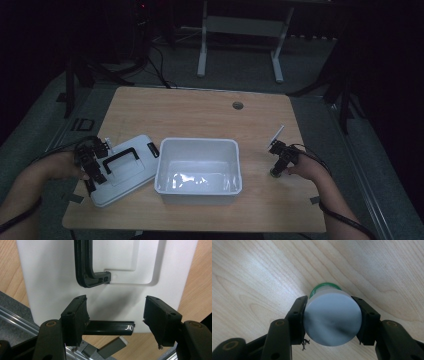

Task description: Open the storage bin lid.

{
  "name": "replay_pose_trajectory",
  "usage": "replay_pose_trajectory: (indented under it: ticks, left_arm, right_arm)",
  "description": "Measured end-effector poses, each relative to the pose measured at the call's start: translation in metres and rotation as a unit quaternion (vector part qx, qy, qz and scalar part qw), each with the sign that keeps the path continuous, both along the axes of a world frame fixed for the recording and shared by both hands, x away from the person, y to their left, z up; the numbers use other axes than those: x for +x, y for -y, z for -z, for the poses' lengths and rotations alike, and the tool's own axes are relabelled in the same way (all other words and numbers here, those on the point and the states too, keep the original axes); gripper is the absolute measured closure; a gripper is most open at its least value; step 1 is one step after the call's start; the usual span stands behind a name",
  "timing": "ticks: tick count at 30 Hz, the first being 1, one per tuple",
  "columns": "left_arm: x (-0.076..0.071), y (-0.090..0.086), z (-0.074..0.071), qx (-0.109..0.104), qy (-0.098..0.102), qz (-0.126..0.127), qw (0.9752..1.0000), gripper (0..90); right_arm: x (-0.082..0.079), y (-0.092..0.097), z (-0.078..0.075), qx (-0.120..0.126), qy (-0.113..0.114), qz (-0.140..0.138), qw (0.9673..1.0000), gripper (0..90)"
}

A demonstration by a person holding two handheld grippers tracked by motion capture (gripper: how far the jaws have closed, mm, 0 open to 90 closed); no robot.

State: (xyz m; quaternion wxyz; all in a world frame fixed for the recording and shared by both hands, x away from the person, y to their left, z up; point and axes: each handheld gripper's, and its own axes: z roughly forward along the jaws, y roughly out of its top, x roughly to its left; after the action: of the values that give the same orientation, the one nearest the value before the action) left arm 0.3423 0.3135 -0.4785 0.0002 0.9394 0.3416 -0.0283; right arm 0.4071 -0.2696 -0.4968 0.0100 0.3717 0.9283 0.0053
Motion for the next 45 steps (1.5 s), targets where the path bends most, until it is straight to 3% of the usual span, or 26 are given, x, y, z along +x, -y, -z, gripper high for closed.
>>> replay_pose_trajectory:
  ticks: [5, 14, 17, 22, 29, 36, 40, 44, 45]
  left_arm:
    - [0.0, -0.003, -0.001, 0.005, -0.002, -0.003, 1.0, 35.4]
    - [-0.002, -0.005, -0.003, 0.009, -0.003, -0.004, 0.9999, 35.4]
    - [-0.002, -0.003, -0.005, 0.007, 0.0, -0.001, 1.0, 35.4]
    - [-0.002, 0.001, -0.006, 0.007, -0.001, 0.002, 1.0, 35.4]
    - [-0.002, 0.004, -0.006, 0.005, 0.001, 0.005, 1.0, 35.4]
    - [-0.004, 0.004, -0.007, 0.005, 0.0, 0.009, 1.0, 35.4]
    - [-0.005, 0.003, -0.007, 0.009, -0.001, 0.007, 0.9999, 35.4]
    - [-0.004, 0.003, -0.008, 0.01, -0.001, 0.007, 0.9999, 35.4]
    - [-0.004, 0.004, -0.008, 0.01, -0.001, 0.008, 0.9999, 35.4]
  right_arm:
    - [-0.006, -0.004, -0.005, -0.017, 0.002, -0.04, 0.999, 49.8]
    - [-0.018, -0.008, -0.021, -0.018, 0.008, -0.109, 0.9939, 49.8]
    - [-0.023, -0.012, -0.029, -0.009, 0.01, -0.118, 0.9929, 49.9]
    - [-0.037, -0.024, -0.045, -0.012, 0.012, -0.165, 0.9862, 49.9]
    - [-0.057, -0.041, -0.072, -0.004, 0.022, -0.244, 0.9695, 49.9]
    - [-0.068, -0.054, -0.09, -0.014, 0.022, -0.263, 0.9643, 49.9]
    - [-0.07, -0.06, -0.1, 0.003, 0.011, -0.248, 0.9688, 49.9]
    - [-0.073, -0.066, -0.109, 0.002, 0.011, -0.26, 0.9657, 50.0]
    - [-0.075, -0.07, -0.115, 0.002, 0.011, -0.268, 0.9635, 49.9]
